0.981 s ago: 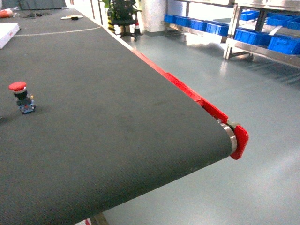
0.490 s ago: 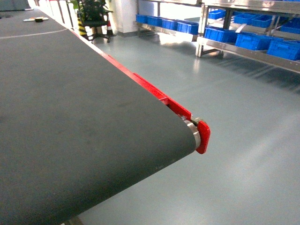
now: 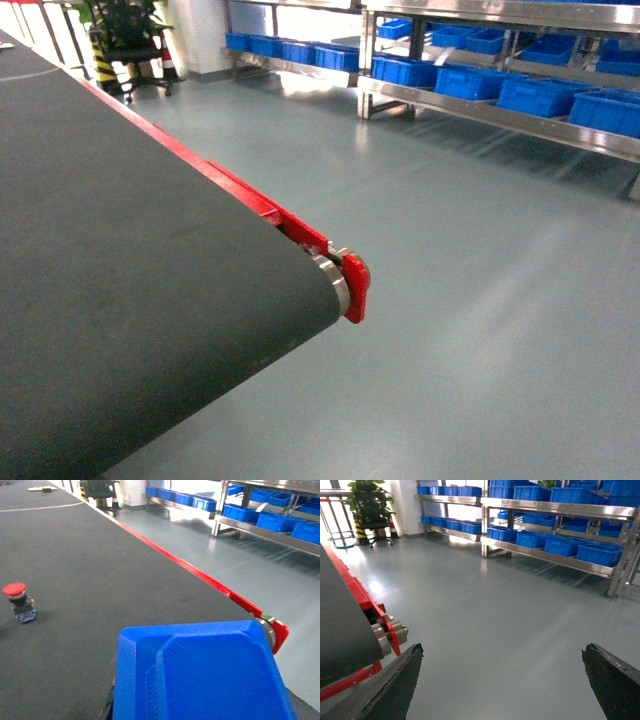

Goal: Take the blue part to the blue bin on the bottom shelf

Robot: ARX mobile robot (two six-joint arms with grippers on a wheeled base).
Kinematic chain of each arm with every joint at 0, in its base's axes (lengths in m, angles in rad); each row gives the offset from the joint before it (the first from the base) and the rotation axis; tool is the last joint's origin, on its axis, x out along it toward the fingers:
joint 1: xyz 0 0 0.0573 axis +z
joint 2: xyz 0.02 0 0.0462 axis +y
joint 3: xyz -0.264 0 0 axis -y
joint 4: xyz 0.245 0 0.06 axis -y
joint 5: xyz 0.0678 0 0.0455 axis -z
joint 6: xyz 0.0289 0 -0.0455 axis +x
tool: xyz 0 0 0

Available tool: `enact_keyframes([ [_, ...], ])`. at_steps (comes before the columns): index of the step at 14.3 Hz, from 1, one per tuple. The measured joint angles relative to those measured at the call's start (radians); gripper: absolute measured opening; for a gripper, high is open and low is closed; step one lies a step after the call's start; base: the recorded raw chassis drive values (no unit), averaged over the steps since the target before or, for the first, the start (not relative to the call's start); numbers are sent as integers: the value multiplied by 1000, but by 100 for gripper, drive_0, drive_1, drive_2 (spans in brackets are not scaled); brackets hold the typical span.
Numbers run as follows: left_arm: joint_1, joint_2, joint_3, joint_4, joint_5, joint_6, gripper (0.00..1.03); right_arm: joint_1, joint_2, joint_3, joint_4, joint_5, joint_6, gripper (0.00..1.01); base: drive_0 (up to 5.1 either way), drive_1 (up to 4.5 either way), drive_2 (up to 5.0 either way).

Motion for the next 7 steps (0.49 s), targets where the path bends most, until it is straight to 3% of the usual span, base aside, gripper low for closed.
enact_keyframes([
  [7,0,0,0,0,0,0,44,0,0,0,0,0,0,98,-161,-161,-161],
])
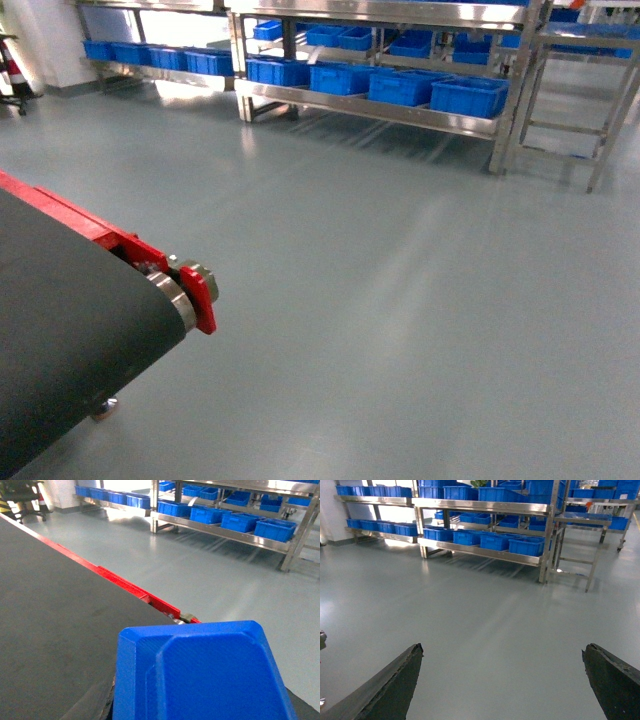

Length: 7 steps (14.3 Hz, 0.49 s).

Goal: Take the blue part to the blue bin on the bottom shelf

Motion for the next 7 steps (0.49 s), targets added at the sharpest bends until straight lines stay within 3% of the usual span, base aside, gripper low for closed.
enact_keyframes([
  [7,0,0,0,0,0,0,44,0,0,0,0,0,0,98,-165,-165,-165],
])
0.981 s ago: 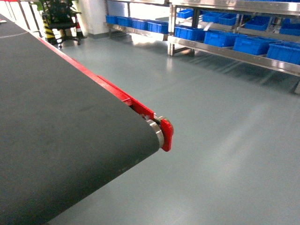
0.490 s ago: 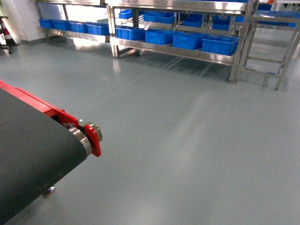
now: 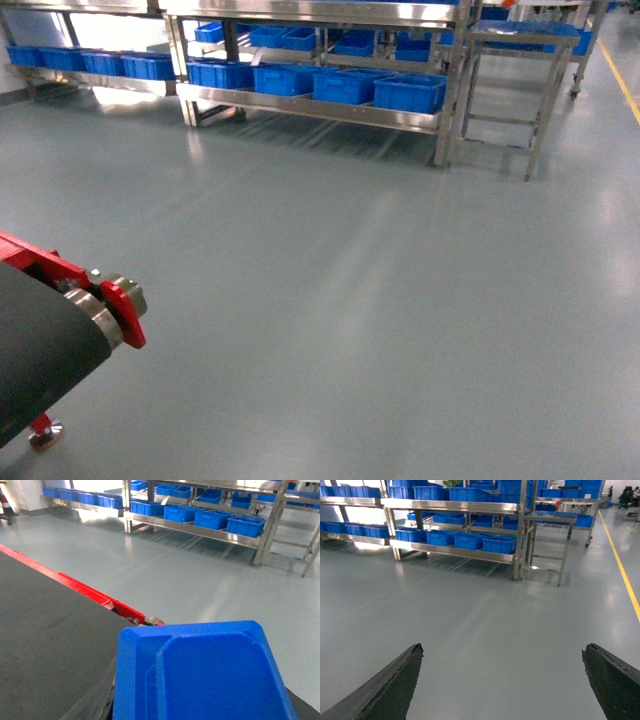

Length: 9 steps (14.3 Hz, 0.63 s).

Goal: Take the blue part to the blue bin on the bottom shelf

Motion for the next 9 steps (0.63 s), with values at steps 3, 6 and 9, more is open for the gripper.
enact_keyframes([
  [3,0,0,0,0,0,0,44,0,0,0,0,0,0,98,-165,-165,-165],
  [6,0,0,0,0,0,0,44,0,0,0,0,0,0,98,-165,-165,-165],
  [9,0,0,0,0,0,0,44,0,0,0,0,0,0,98,-165,-165,-165],
])
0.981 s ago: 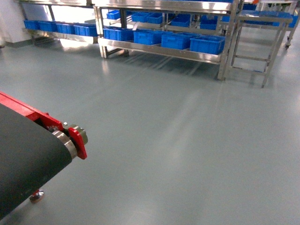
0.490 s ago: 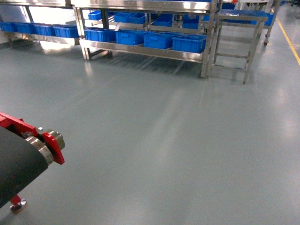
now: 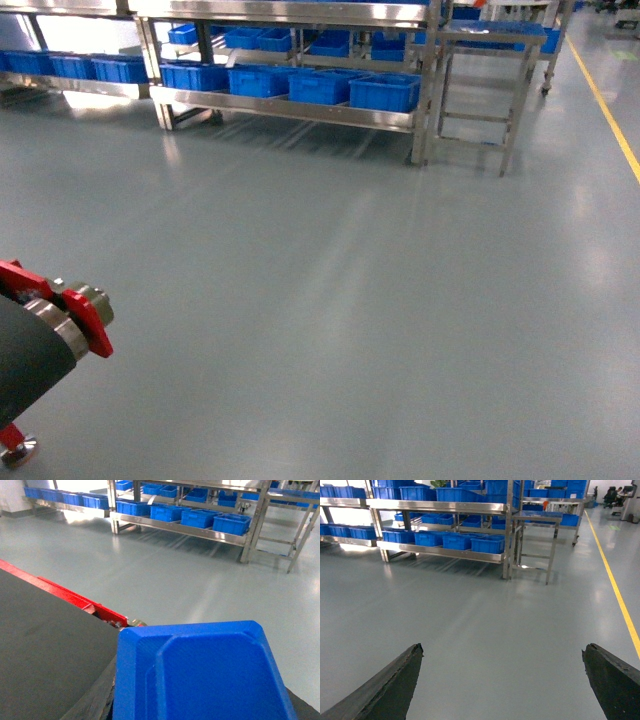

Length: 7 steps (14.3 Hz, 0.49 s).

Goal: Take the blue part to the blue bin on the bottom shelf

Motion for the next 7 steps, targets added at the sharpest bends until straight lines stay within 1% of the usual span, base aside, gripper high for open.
enact_keyframes([
  [7,0,0,0,0,0,0,44,0,0,0,0,0,0,98,-165,-165,-165],
])
